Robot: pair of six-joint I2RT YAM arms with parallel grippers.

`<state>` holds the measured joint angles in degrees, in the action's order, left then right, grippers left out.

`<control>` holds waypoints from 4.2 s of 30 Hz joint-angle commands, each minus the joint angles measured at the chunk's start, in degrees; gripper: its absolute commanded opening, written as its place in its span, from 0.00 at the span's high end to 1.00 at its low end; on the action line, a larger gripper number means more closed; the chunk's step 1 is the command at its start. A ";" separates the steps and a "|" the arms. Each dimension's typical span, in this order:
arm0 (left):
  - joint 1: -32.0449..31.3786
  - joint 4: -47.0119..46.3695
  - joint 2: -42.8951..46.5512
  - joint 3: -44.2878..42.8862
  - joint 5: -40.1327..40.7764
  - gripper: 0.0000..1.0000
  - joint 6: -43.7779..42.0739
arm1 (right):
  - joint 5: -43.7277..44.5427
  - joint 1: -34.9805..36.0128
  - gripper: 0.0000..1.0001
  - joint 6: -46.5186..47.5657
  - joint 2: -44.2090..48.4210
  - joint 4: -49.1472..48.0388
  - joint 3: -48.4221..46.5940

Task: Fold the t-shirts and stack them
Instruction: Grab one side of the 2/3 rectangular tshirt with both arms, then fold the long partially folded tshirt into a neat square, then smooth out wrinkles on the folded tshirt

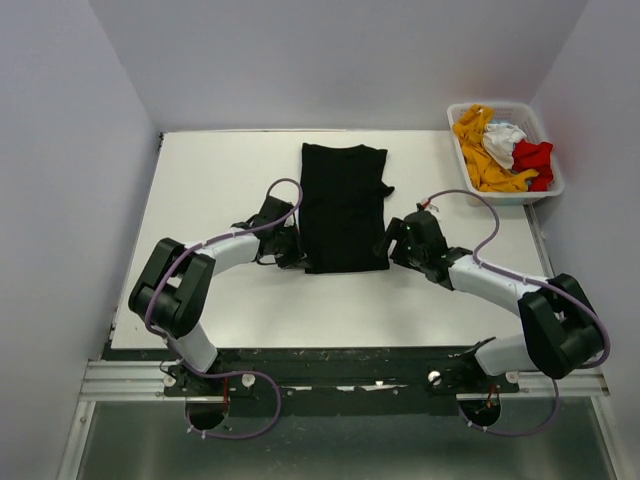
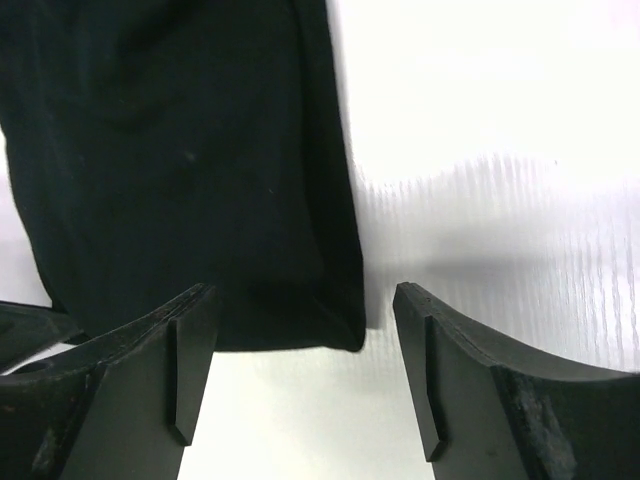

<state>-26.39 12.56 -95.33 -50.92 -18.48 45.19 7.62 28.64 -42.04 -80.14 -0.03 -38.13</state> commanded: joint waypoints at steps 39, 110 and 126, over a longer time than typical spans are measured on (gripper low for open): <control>-24.46 17.10 43.48 21.47 23.50 1.00 18.09 | -29.52 0.89 0.99 -2.48 33.99 11.68 20.05; 11.40 21.27 -30.40 -58.63 -1.08 0.01 -1.30 | -36.12 -9.14 0.00 1.73 -46.12 -17.52 -48.66; 13.34 26.90 -38.88 -65.31 0.41 0.01 4.52 | -28.27 -10.02 0.00 6.53 -55.88 -10.48 -57.52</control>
<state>-13.78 36.97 -135.22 -116.09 -18.74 49.15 -23.31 19.42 -38.76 -135.39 -14.90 -95.46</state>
